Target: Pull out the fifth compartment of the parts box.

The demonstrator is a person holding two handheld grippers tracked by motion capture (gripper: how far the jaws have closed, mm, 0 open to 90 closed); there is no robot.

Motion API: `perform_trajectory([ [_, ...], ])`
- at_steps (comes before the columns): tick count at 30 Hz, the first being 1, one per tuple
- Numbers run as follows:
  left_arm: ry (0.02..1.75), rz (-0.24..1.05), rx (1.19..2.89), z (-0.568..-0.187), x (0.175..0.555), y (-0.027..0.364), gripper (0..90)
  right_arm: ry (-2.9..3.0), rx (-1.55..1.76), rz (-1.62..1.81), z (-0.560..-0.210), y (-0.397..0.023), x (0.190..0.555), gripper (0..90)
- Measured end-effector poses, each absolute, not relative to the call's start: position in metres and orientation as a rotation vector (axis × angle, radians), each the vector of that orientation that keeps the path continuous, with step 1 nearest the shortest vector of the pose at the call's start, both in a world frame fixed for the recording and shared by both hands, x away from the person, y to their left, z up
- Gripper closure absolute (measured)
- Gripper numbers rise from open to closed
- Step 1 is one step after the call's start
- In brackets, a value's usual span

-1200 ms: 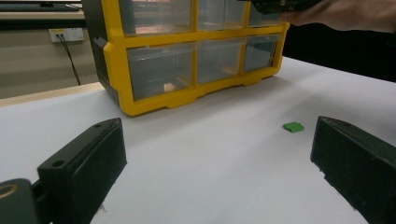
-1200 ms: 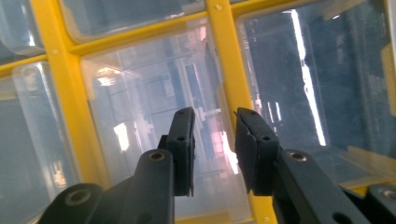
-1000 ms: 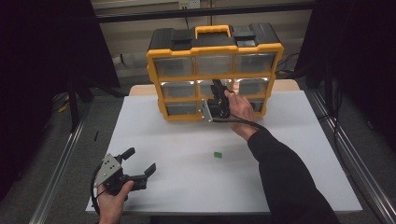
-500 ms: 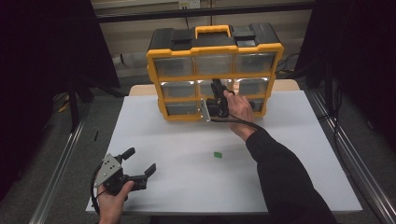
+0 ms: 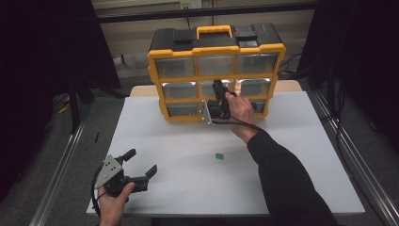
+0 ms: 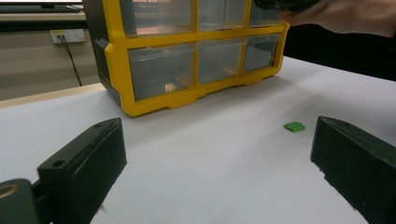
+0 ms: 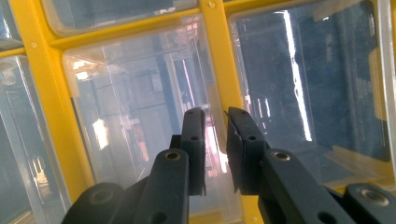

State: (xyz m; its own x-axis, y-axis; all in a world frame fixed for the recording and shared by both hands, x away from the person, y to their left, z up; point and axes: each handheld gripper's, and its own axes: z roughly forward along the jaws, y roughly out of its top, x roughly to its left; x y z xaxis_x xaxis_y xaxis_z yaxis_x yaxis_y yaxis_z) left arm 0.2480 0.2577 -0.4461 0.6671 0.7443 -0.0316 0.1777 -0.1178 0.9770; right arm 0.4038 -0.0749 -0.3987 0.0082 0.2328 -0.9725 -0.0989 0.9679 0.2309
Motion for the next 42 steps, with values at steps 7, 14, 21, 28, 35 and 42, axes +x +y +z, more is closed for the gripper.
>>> perform_trajectory([
  [7,0.762,0.574,1.655,-0.446,0.248,0.258,3.3,1.539,0.096,0.265,-0.399,-0.076,0.402,78.3],
  [14,0.765,0.579,1.66,-0.446,0.248,0.258,3.3,1.548,0.089,0.27,-0.398,-0.078,0.399,78.3],
  [21,0.757,0.58,1.658,-0.446,0.248,0.258,3.3,1.544,0.079,0.269,-0.399,-0.078,0.397,78.4],
  [28,0.759,0.584,1.658,-0.446,0.248,0.258,3.3,1.541,0.072,0.264,-0.399,-0.079,0.393,78.4],
  [35,0.76,0.584,1.659,-0.446,0.248,0.258,3.3,1.548,0.066,0.265,-0.398,-0.078,0.39,78.2],
  [42,0.759,0.586,1.657,-0.446,0.248,0.257,3.3,1.538,0.02,0.249,-0.399,-0.077,0.385,77.9],
])
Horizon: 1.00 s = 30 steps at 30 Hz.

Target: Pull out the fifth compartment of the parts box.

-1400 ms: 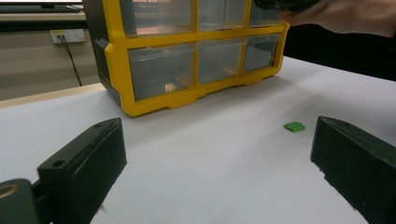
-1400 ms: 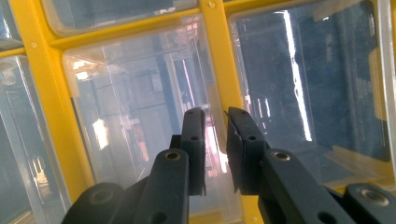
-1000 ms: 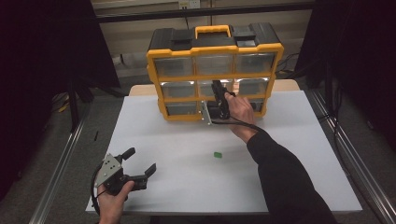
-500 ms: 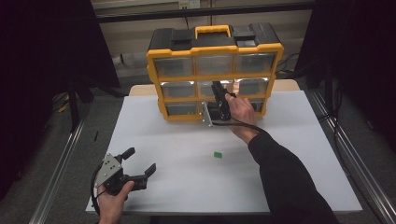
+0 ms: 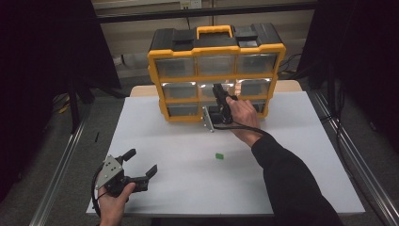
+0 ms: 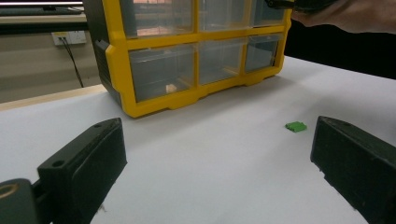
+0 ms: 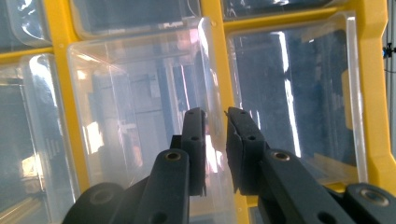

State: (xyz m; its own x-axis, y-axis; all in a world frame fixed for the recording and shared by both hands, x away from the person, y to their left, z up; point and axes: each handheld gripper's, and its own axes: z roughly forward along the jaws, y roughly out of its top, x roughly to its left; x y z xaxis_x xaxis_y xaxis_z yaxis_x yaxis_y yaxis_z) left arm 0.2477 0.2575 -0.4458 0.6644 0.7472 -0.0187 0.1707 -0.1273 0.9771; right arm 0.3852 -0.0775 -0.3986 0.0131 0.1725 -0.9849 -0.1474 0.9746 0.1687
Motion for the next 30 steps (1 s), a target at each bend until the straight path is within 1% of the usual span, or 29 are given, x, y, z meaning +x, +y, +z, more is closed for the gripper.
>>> perform_trajectory([
  [30,0.757,0.589,1.653,-0.446,0.247,0.257,3.3,1.518,-0.013,0.271,-0.402,-0.083,0.368,78.1],
])
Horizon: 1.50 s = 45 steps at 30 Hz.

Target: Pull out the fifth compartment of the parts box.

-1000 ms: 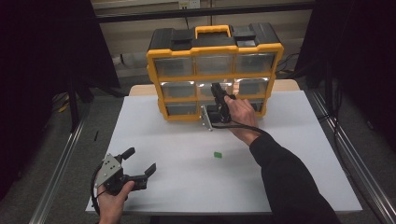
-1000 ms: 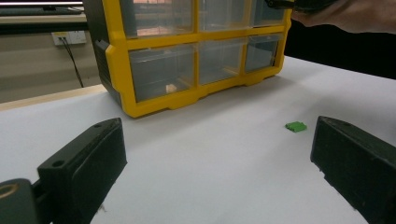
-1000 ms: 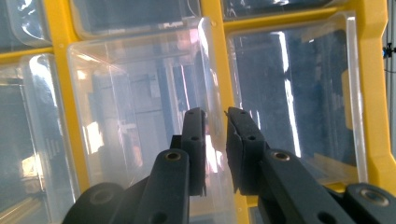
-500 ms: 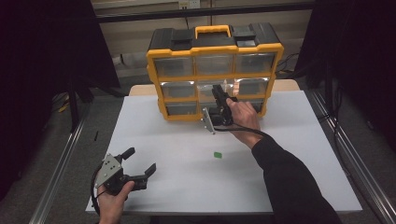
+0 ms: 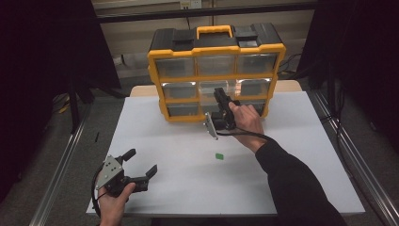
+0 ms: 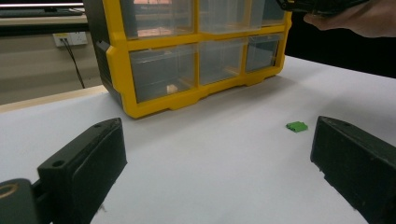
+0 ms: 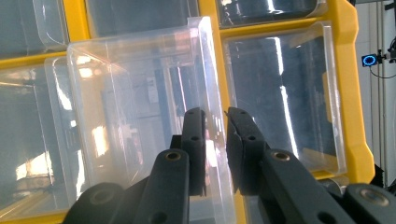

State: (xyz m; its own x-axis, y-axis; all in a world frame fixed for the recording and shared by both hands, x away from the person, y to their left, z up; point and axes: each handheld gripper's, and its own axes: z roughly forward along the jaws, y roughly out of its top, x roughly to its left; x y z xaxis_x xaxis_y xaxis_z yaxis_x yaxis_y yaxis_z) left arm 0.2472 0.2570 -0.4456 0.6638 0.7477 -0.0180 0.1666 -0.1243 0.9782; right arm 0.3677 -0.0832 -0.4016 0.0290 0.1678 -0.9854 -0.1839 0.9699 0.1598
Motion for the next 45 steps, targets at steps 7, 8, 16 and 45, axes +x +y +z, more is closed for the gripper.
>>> perform_trajectory([
  [7,0.757,0.589,1.654,-0.446,0.247,0.257,3.3,1.509,-0.012,0.275,-0.403,-0.084,0.364,78.0],
  [8,0.757,0.589,1.654,-0.446,0.247,0.257,3.3,1.509,-0.011,0.28,-0.403,-0.084,0.364,77.8],
  [16,0.763,0.591,1.651,-0.445,0.247,0.257,3.3,1.496,-0.026,0.289,-0.406,-0.081,0.356,77.3],
  [45,0.758,0.591,1.652,-0.445,0.248,0.258,3.3,1.494,-0.032,0.3,-0.407,-0.085,0.344,77.0],
])
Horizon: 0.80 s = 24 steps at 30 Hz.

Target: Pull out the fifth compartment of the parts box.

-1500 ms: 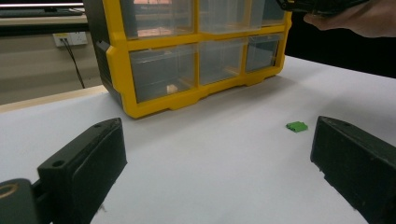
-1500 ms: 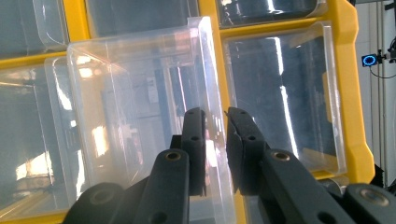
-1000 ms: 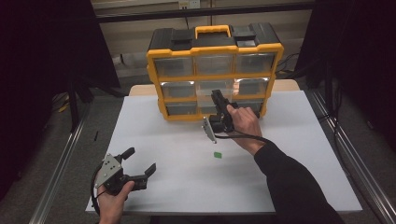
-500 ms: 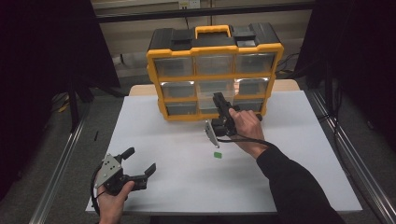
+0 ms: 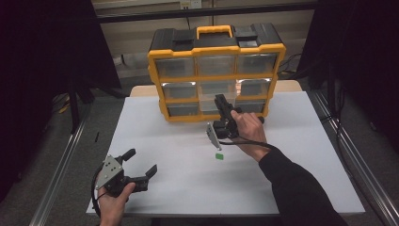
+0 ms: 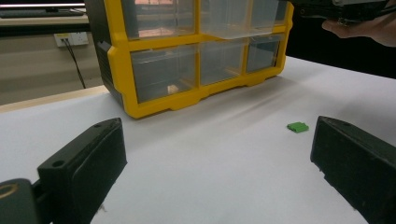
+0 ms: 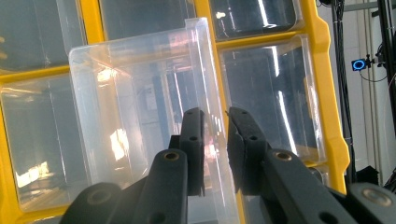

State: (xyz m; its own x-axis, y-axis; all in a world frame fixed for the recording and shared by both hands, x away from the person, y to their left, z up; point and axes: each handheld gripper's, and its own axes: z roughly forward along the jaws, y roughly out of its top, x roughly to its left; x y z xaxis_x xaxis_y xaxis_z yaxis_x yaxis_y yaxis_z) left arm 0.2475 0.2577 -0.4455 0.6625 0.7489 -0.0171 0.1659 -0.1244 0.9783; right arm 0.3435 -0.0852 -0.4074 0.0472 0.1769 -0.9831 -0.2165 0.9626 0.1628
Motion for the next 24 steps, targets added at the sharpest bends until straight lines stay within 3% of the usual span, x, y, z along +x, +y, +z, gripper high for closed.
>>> perform_trajectory([
  [24,0.758,0.593,1.662,-0.445,0.247,0.257,3.3,1.475,-0.047,0.337,-0.409,-0.082,0.33,76.9],
])
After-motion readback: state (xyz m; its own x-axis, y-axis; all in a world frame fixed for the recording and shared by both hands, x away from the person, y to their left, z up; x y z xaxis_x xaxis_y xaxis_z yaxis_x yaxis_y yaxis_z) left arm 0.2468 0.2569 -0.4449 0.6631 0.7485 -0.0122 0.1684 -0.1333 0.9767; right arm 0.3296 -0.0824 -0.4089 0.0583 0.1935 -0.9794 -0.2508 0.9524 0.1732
